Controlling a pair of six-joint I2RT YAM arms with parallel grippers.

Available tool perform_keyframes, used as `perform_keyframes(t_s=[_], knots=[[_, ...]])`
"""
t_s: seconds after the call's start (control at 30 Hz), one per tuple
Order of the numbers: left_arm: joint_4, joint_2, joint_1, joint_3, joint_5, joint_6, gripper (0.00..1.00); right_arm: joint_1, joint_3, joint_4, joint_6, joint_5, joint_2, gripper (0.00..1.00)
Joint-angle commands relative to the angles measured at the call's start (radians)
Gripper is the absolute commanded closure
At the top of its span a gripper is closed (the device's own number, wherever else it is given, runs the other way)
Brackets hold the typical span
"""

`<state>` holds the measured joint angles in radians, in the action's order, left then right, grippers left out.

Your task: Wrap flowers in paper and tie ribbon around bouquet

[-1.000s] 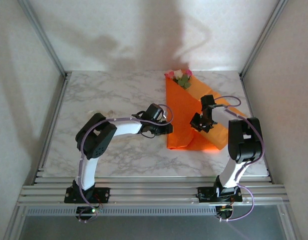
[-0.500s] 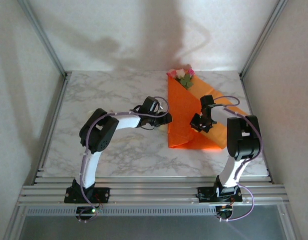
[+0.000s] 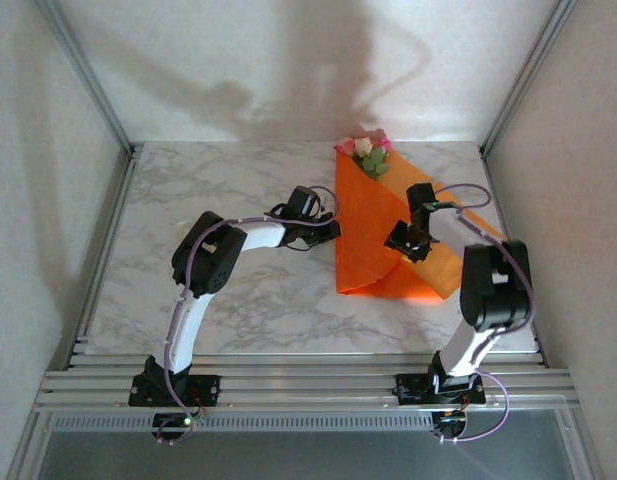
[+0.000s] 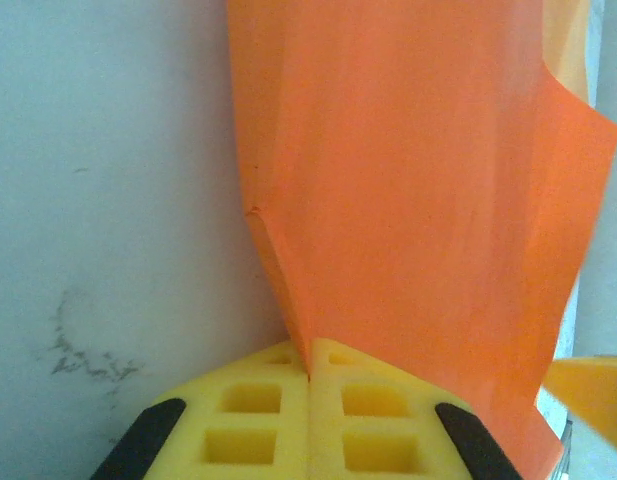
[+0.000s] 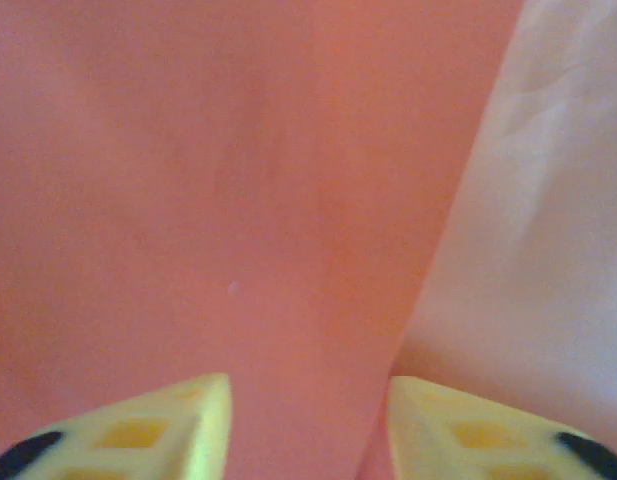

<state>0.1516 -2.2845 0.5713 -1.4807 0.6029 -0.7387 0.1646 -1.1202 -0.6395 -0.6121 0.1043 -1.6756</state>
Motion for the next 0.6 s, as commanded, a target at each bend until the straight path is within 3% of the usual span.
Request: perform_keyframes(t_s=[0.0, 0.17, 0.33, 0.47, 0.57], knots=[[0.014, 0.048, -0.006, 0.032, -0.011, -0.022, 1.00, 0.046, 0.005, -0.118, -0.071, -0.052, 0.175, 0.50], [0.017, 0.060, -0.005, 0.042, -0.005, -0.033, 1.00, 0.190, 0.212, -0.106, -0.392, 0.085, 0.392, 0.44], [0.002, 0.062, -0.005, 0.039, 0.004, -0.023, 1.00, 0.306, 0.512, 0.264, -0.806, 0.136, 0.554, 0.35], [-0.013, 0.063, -0.005, 0.031, 0.006, -0.012, 1.00, 0.307, 0.553, 0.395, -0.879, 0.130, 0.504, 0.36], [-0.022, 0.063, -0.005, 0.028, 0.006, -0.005, 1.00, 0.306, 0.521, 0.394, -0.864, 0.124, 0.433, 0.36]])
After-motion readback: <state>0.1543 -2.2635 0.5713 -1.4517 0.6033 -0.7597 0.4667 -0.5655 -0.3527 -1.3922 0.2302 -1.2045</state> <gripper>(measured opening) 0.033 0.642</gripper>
